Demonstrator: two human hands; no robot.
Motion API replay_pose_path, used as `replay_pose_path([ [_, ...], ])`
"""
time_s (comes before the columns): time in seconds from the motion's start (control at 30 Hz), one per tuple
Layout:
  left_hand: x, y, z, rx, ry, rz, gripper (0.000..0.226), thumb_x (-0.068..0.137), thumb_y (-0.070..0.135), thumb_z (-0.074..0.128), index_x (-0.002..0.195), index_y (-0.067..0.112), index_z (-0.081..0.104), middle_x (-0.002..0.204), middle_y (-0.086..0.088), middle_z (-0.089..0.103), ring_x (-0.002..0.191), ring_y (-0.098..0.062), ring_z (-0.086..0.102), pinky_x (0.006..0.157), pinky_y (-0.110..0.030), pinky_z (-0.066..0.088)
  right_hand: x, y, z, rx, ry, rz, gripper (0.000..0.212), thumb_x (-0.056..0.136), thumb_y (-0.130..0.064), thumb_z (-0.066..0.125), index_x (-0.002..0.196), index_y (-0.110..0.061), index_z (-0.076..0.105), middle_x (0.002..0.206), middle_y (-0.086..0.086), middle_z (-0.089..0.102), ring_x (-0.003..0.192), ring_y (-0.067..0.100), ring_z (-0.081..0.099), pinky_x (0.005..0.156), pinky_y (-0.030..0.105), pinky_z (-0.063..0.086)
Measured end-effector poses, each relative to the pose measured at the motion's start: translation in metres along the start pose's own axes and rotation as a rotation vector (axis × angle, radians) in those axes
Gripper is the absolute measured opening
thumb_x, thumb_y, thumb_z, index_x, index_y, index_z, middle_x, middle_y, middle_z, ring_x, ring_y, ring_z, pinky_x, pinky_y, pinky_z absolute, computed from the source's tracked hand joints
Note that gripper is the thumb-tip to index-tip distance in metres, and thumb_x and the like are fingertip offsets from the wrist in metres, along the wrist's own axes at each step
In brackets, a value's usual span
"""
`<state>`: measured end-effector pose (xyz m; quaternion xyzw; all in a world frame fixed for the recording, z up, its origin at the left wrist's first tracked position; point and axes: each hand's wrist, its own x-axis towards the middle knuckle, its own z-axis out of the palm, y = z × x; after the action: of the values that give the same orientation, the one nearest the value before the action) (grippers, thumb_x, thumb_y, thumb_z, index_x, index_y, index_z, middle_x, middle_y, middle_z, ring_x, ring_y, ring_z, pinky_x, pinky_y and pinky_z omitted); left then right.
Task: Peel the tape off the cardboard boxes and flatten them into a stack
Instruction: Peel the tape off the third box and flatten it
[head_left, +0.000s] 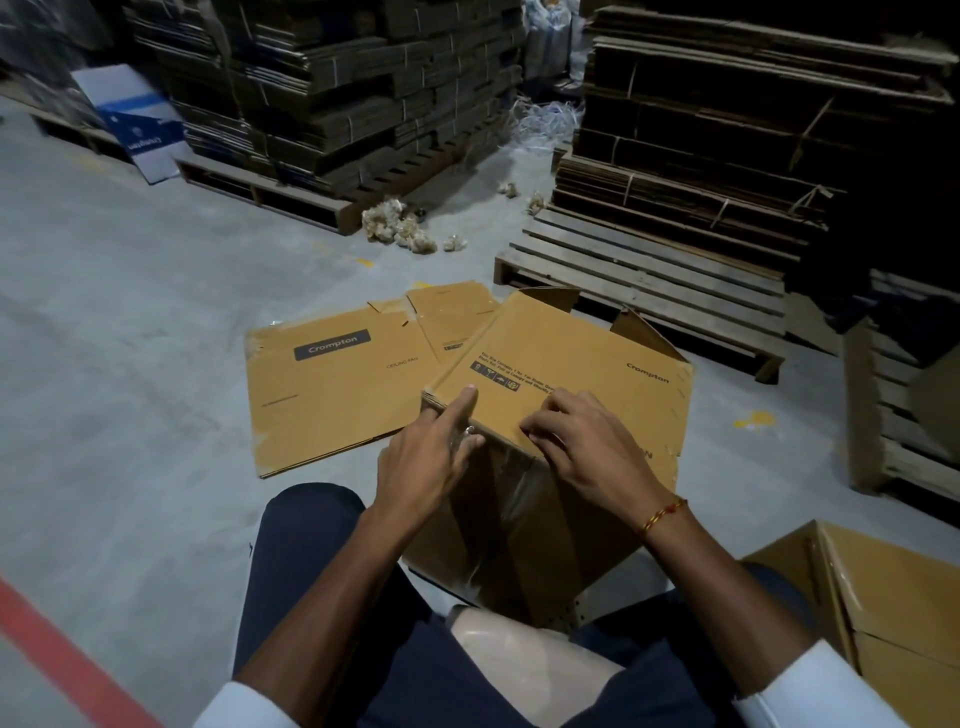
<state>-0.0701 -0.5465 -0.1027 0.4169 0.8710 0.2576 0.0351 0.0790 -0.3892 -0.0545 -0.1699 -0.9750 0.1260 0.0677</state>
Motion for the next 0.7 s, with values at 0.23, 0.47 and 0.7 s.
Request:
replay_pose_path([
  [0.23, 0.001, 0.003, 0.002, -0.002, -0.006, 0.006, 0.06, 0.101, 0.051, 0.047, 0.155, 0.04, 0.024, 0.118, -0.005, 0.06, 0.101, -0.022, 0.06, 0.076, -0.039, 0.054, 0.007, 0.005, 0.005, -0.071, 0.049, -0.086, 0.017, 0.105, -0.034, 0.043, 0.11, -0.022, 0.054, 0.114, -0.003, 0.052, 0.094, 0.007, 0.035, 0.08, 0.028, 0.042],
  [0.47, 0.004, 0.0, -0.004, 0.002, 0.002, -0.017, 0.06, 0.101, 0.049, 0.048, 0.155, 0.04, 0.023, 0.117, -0.007, 0.061, 0.103, -0.025, 0.061, 0.079, -0.041, 0.055, -0.017, 0.01, 0.004, 0.041, 0.063, -0.157, 0.019, 0.105, -0.042, 0.028, 0.099, -0.03, 0.043, 0.099, -0.01, 0.051, 0.091, 0.01, 0.045, 0.078, 0.034, 0.047],
  [0.7, 0.003, 0.014, -0.004, 0.013, 0.011, 0.001, 0.058, 0.102, 0.047, 0.048, 0.154, 0.038, 0.025, 0.116, -0.007, 0.061, 0.102, -0.026, 0.06, 0.077, -0.04, 0.053, -0.035, 0.006, 0.013, 0.131, 0.172, -0.034, 0.037, 0.096, -0.035, 0.065, 0.128, -0.023, 0.05, 0.111, -0.005, 0.059, 0.099, 0.012, 0.05, 0.08, 0.029, 0.043],
])
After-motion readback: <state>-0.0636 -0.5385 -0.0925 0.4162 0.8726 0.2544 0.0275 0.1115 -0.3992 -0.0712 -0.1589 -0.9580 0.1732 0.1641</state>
